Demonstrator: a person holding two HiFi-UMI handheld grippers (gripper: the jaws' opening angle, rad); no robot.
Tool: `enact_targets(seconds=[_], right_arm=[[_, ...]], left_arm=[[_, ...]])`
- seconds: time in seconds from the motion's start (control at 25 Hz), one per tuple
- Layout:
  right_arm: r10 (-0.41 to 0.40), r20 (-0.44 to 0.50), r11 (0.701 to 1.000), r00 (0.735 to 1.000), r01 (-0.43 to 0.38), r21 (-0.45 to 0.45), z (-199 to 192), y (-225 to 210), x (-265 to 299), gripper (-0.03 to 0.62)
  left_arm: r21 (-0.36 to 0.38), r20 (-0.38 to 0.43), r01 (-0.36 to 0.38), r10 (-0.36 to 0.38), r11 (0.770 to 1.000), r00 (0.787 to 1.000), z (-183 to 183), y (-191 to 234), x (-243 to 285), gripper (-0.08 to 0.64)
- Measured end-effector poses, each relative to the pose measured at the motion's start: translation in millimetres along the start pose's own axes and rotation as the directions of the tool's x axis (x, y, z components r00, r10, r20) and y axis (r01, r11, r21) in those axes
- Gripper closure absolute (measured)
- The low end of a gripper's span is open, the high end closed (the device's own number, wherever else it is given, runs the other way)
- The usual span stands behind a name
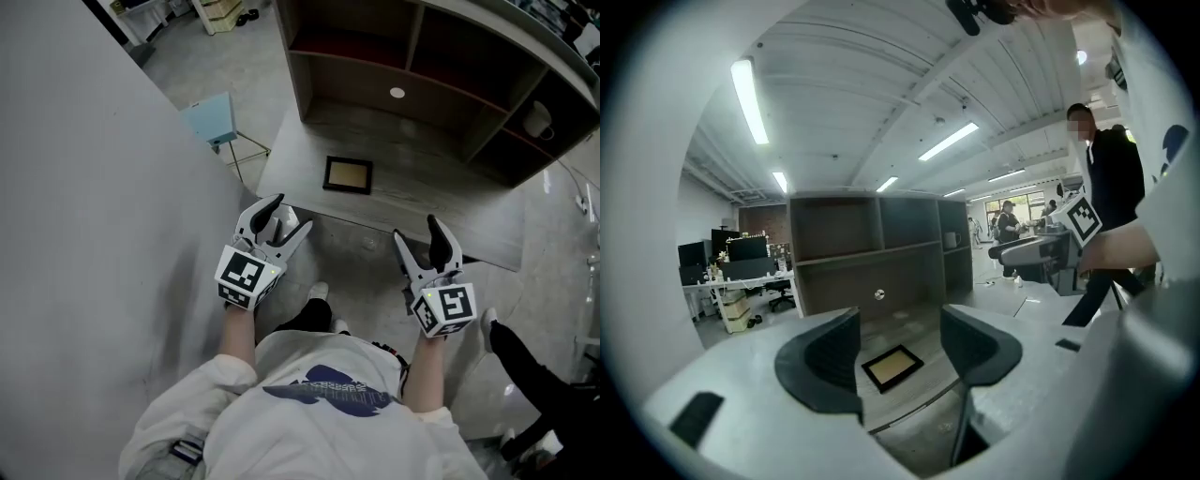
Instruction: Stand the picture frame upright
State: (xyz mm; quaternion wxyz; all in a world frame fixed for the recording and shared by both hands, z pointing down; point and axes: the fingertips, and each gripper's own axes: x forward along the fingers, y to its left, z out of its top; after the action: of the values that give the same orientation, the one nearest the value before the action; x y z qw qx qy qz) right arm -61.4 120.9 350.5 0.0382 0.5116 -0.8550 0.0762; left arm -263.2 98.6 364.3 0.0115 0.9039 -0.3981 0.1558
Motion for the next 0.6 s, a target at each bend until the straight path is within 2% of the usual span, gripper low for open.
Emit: enact_targets(seconds=[0.2,0.36,0.52,0.6], right_arm=[[-0.016,-0.049,1.0,0.999,0.015,-0.018,1.1,3.6,42.7,0.302],[-0.052,-0.058,0.998,0.997,0.054,0.033,-0.1,4.2,71.0,0.302],[-0.075,-0.081,0.996,0.994,0.08,0.051,-4.5,8.7,93.7,0.302],[-0.078,-0.107,0.996,0.991,0.083,0.04,-7.9,9.5,102.3,0.302]], left_arm=[[0.021,-0.031,0.081,-0.081,0.996,0.996,-7.5,40.0,22.8,0.308],[0.002,-0.052,0.131,-0.131,0.991,0.99,-14.6,69.7,37.6,0.308],[-0.055,-0.113,0.106,-0.111,0.993,0.987,-37.1,100.9,51.2,0.308],[-0.09,-0.118,0.099,-0.109,0.991,0.987,-43.0,110.4,56.4,0.308]])
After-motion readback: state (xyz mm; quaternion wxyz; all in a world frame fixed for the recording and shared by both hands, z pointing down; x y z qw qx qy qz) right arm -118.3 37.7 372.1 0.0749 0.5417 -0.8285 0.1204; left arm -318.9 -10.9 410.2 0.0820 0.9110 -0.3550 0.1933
